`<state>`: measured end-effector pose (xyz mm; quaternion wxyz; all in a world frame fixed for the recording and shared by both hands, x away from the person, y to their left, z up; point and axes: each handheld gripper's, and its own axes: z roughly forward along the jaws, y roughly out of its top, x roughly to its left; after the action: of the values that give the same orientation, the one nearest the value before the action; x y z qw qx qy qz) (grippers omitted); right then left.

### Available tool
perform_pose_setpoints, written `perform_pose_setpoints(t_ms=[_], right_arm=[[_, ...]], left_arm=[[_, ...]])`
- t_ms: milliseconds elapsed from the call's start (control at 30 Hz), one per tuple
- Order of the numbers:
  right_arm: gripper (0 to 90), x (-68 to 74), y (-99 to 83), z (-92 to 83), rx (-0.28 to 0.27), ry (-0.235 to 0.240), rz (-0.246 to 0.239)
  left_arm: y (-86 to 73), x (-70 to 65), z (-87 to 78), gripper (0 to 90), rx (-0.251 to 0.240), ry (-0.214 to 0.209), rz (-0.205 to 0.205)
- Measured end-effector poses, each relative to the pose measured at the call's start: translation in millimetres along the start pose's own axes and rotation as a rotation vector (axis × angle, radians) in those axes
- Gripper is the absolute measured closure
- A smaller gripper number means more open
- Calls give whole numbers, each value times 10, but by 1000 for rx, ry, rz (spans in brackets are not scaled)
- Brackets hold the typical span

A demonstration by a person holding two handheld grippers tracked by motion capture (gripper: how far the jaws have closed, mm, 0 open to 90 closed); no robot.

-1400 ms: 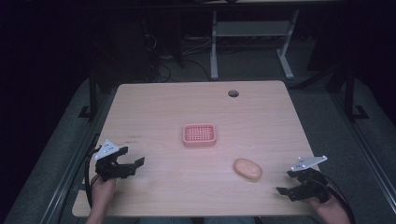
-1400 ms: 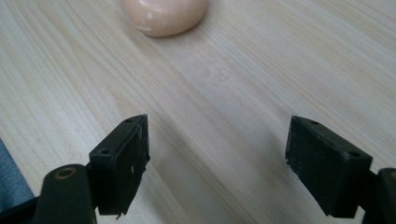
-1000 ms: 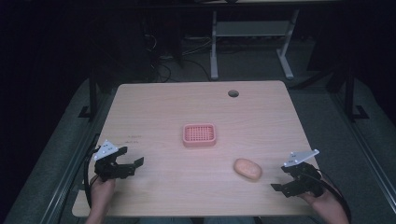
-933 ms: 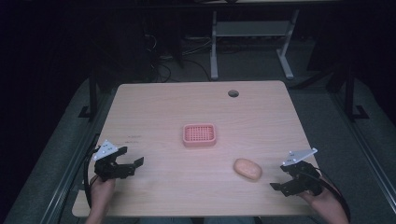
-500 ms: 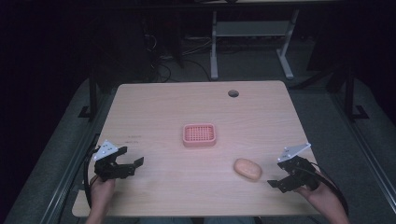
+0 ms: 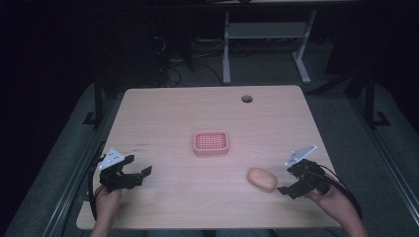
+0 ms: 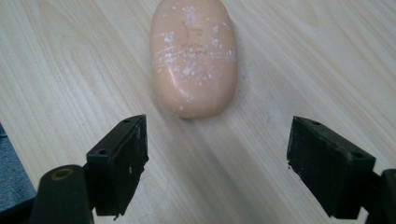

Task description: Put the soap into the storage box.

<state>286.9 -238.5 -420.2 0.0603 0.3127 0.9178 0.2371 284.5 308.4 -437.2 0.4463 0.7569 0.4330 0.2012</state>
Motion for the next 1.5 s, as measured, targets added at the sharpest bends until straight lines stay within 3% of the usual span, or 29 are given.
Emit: perform_pose_setpoints(t_ms=[533,800,1500], right_arm=[[198,39,236,75,33,14,-48],[198,72,374,191,60,22,-85],[195,125,577,423,127,42,-123]], left_arm=[[0,0,0,142,0,-2,1],[2,3,-5,143,-2,-2,-1],[3,5,-11,143,-4,-1,-3]])
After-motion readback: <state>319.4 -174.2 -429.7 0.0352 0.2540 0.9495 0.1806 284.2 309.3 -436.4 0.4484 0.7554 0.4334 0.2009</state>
